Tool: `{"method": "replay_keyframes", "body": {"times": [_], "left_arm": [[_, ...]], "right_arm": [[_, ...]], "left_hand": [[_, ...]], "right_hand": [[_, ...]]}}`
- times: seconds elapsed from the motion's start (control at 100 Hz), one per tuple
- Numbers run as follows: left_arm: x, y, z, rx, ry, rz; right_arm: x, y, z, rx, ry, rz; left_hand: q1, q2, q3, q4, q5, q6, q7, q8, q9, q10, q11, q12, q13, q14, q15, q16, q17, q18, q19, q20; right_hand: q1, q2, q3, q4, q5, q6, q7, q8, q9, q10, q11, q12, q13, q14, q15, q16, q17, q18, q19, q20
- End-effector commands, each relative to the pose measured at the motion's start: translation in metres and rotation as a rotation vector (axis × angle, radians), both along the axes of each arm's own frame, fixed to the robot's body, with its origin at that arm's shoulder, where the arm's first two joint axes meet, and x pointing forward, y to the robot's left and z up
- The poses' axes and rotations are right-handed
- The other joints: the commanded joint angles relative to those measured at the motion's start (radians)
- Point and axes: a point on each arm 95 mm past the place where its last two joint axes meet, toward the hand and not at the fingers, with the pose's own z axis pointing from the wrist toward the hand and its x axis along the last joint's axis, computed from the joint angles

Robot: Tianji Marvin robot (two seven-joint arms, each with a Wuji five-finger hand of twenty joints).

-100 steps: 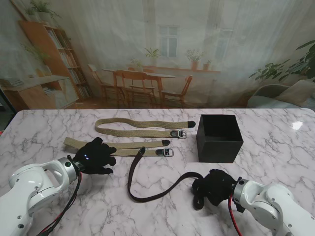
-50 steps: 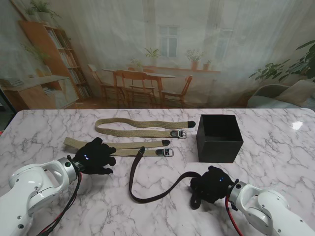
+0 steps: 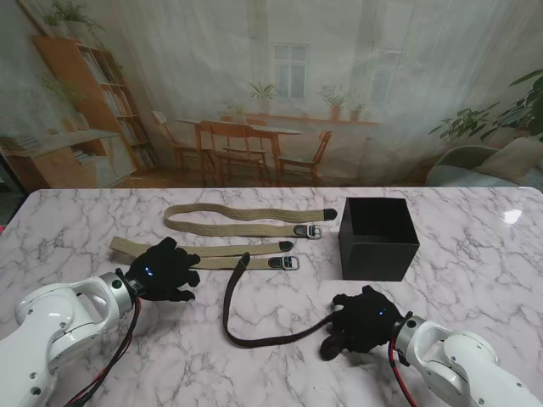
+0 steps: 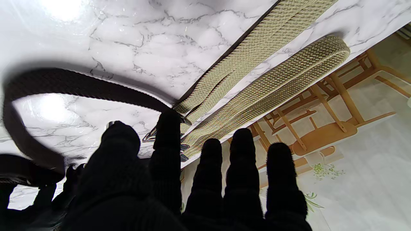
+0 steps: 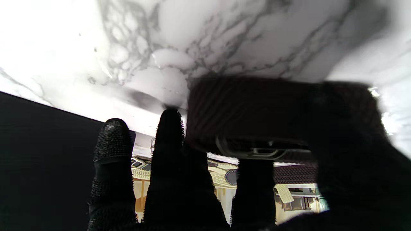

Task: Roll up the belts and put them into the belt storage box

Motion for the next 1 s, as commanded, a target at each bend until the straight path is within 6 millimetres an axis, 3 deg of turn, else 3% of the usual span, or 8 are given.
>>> {"method": "replay_keyframes", "body": {"times": [0.0, 0.14, 0.28, 0.6, 0.69, 0.74, 0.81, 0.99], "left_arm": [[-0.001, 0.0, -0.003, 0.007, 0.013, 0.007], [-0.001, 0.001, -0.003, 0.008, 0.013, 0.008], [-0.001, 0.001, -0.003, 0.008, 0.013, 0.009], [-0.002, 0.001, -0.003, 0.009, 0.013, 0.008], [-0.002, 0.001, -0.004, 0.01, 0.014, 0.007], [-0.002, 0.001, -0.004, 0.01, 0.014, 0.007], [-0.002, 0.0, -0.004, 0.01, 0.015, 0.007], [-0.002, 0.0, -0.005, 0.011, 0.016, 0.008]], "right_arm": [[-0.007, -0.001, -0.012, -0.005, 0.039, -0.009], [-0.008, 0.0, -0.013, 0.009, 0.043, -0.027], [-0.008, 0.001, -0.015, 0.031, 0.037, -0.039], [-0.004, 0.0, -0.018, 0.06, -0.027, -0.015], [-0.003, 0.0, -0.019, 0.071, -0.043, -0.008], [-0.003, 0.0, -0.019, 0.074, -0.047, -0.006], [-0.003, 0.0, -0.02, 0.073, -0.055, 0.003], [-0.002, 0.0, -0.024, 0.105, -0.072, 0.013]], "left_hand": [[-0.008, 0.028, -0.011, -0.003, 0.005, 0.02, -0.009, 0.008, 0.014, 0.002, -0.017, 0.001, 0.013, 0.022, -0.003, 0.005, -0.015, 0.045, -0.023, 0.005], [-0.007, 0.027, -0.011, -0.003, 0.005, 0.019, -0.008, 0.008, 0.015, 0.001, -0.016, 0.001, 0.013, 0.022, -0.003, 0.005, -0.015, 0.045, -0.024, 0.005], [-0.007, 0.027, -0.011, -0.003, 0.006, 0.02, -0.008, 0.008, 0.016, 0.002, -0.016, 0.001, 0.014, 0.022, -0.003, 0.005, -0.015, 0.044, -0.024, 0.005], [-0.007, 0.028, -0.011, -0.003, 0.007, 0.021, -0.008, 0.008, 0.025, 0.001, -0.013, 0.002, 0.015, 0.023, -0.003, 0.005, -0.015, 0.045, -0.024, 0.005], [-0.006, 0.029, -0.01, -0.003, 0.008, 0.021, -0.007, 0.008, 0.027, 0.0, -0.013, 0.002, 0.017, 0.023, -0.002, 0.005, -0.013, 0.045, -0.023, 0.005], [-0.007, 0.031, -0.01, -0.003, 0.007, 0.021, -0.008, 0.008, 0.027, 0.001, -0.014, 0.002, 0.017, 0.022, -0.002, 0.005, -0.014, 0.044, -0.023, 0.005], [-0.007, 0.03, -0.011, -0.003, 0.007, 0.022, -0.008, 0.008, 0.024, 0.002, -0.015, 0.002, 0.016, 0.022, -0.003, 0.005, -0.014, 0.044, -0.023, 0.005], [-0.007, 0.03, -0.011, -0.003, 0.007, 0.02, -0.008, 0.008, 0.023, 0.002, -0.015, 0.002, 0.016, 0.022, -0.002, 0.005, -0.014, 0.046, -0.023, 0.006]], "right_hand": [[0.024, 0.062, 0.058, 0.023, 0.118, -0.056, 0.203, 0.022, -0.088, 0.013, -0.018, -0.008, -0.038, 0.02, -0.043, -0.028, -0.022, 0.063, -0.024, 0.007], [0.03, 0.063, 0.064, 0.025, 0.113, -0.029, 0.237, 0.003, -0.094, 0.011, 0.045, 0.016, -0.056, 0.028, -0.031, -0.047, -0.036, 0.082, -0.045, -0.007], [0.072, 0.076, 0.049, 0.017, 0.086, 0.005, 0.253, -0.004, 0.237, -0.161, 0.201, 0.076, 0.065, -0.029, 0.037, -0.024, 0.01, 0.059, -0.015, -0.002], [0.204, 0.073, 0.074, 0.014, -0.04, -0.082, 0.083, 0.03, 0.712, -0.249, 0.381, 0.211, 0.325, -0.115, 0.159, 0.089, 0.128, -0.078, 0.099, 0.027], [0.208, 0.076, 0.085, 0.016, -0.077, -0.06, 0.008, -0.025, 0.767, -0.265, 0.383, 0.212, 0.353, -0.133, 0.171, 0.099, 0.142, -0.096, 0.114, 0.027], [0.169, 0.109, 0.127, 0.068, -0.11, -0.011, -0.154, -0.037, 0.787, -0.266, 0.374, 0.217, 0.362, -0.134, 0.173, 0.107, 0.144, -0.099, 0.122, 0.02], [0.163, 0.129, 0.145, 0.101, -0.289, -0.02, -0.339, -0.053, 0.806, -0.254, 0.365, 0.216, 0.373, -0.128, 0.176, 0.11, 0.141, -0.095, 0.125, 0.016], [0.192, 0.174, 0.164, 0.163, -0.51, -0.113, -0.361, -0.061, 0.88, -0.196, 0.383, 0.23, 0.456, -0.087, 0.229, 0.129, 0.163, -0.074, 0.142, 0.018]]}}
